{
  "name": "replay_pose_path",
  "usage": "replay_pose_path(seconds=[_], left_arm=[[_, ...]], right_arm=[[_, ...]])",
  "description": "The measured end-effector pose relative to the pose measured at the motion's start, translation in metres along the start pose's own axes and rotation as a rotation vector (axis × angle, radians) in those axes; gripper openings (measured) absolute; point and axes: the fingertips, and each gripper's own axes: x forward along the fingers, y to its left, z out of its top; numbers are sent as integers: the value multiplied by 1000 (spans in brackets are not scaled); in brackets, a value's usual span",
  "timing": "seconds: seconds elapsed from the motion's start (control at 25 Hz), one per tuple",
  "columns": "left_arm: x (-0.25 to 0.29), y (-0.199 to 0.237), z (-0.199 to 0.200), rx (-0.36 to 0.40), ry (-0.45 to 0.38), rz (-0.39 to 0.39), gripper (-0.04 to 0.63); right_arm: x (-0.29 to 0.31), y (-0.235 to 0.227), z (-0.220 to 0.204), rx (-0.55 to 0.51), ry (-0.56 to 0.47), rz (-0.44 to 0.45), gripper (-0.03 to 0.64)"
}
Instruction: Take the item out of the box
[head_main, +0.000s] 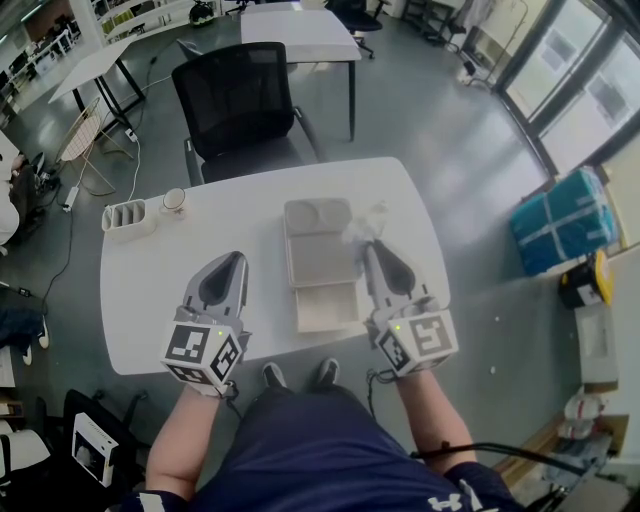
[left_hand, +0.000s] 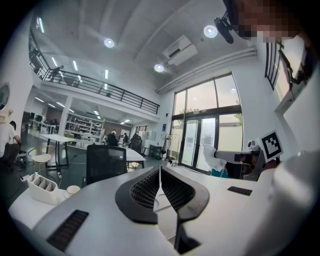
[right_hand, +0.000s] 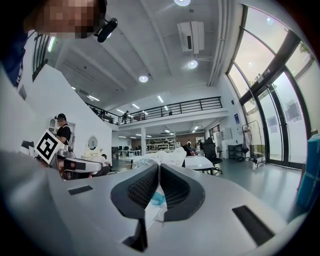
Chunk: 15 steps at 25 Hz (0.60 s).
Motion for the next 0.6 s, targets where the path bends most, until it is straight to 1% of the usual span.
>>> replay_pose_path(seconds=[0.6], left_arm=[[-1,6,1,-3,-6,5,35]], right_arm=[[0,4,0,-2,-3,-3,29]])
